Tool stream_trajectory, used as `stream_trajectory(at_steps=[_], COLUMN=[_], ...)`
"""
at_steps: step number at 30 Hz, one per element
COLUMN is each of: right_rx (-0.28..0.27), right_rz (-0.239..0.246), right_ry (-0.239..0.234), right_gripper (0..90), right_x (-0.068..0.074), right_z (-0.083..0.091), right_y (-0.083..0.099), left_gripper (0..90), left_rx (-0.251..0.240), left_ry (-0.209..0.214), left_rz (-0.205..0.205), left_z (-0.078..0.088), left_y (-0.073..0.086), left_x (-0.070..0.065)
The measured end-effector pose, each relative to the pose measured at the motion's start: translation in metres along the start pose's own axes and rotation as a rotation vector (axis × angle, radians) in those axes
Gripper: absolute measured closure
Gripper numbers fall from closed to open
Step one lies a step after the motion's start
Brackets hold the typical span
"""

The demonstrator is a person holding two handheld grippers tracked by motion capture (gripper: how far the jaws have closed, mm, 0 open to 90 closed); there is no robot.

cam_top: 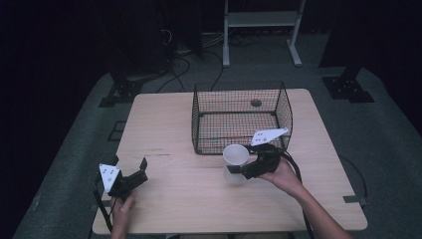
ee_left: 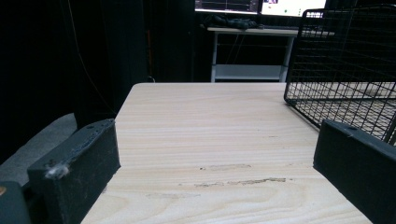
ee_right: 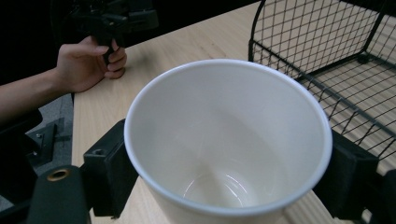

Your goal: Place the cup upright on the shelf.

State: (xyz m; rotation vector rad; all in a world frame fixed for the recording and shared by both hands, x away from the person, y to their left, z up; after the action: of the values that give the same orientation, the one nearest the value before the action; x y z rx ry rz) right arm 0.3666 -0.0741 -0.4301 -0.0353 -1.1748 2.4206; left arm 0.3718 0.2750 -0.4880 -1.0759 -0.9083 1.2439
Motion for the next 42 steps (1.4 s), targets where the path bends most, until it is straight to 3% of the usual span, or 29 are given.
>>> stream_trajectory(at_steps=[6, 16, 21, 30, 42], right_rx=[0.013, -0.011, -0.012, -0.015, -0.017], right_rz=[0.008, -0.002, 0.008, 0.006, -0.025], right_ry=[0.011, 0.025, 0.052, 0.062, 0.09], right_gripper=[18.5, 18.5, 18.5, 18.6, 18.6], right_x=[-0.008, -0.023, -0.03, -0.041, -0.069], right_z=[0.003, 0.012, 0.014, 0.017, 0.018], right_y=[-0.015, -0.039, -0.051, -0.062, -0.077], left_gripper=[0.0, 0.0, 0.0, 0.0, 0.0], left_rx=[-0.002, -0.003, -0.002, -0.003, -0.003], left_ry=[0.0, 0.0, -0.002, 0.001, 0.002], left_rz=[0.001, -0.002, 0.003, 0.001, 0.001], left_z=[0.0, 0.0, 0.0, 0.0, 0.0], left_y=[0.0, 0.0, 0.0, 0.0, 0.0], left_x=[0.0, 0.0, 0.0, 0.0, 0.0])
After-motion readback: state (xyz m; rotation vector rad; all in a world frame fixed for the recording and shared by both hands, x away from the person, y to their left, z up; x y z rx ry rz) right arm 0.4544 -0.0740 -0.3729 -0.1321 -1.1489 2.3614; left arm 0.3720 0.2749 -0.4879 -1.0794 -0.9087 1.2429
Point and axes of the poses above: each handheld gripper's, and its own axes: z roughly backward along the jaws, y roughly out of its underside, x roughly to its left, the point moved 9 cm from there along -z, roughly forward along the jaws, and after that the axes turned 9 degrees about x, right-handed, at the moved point
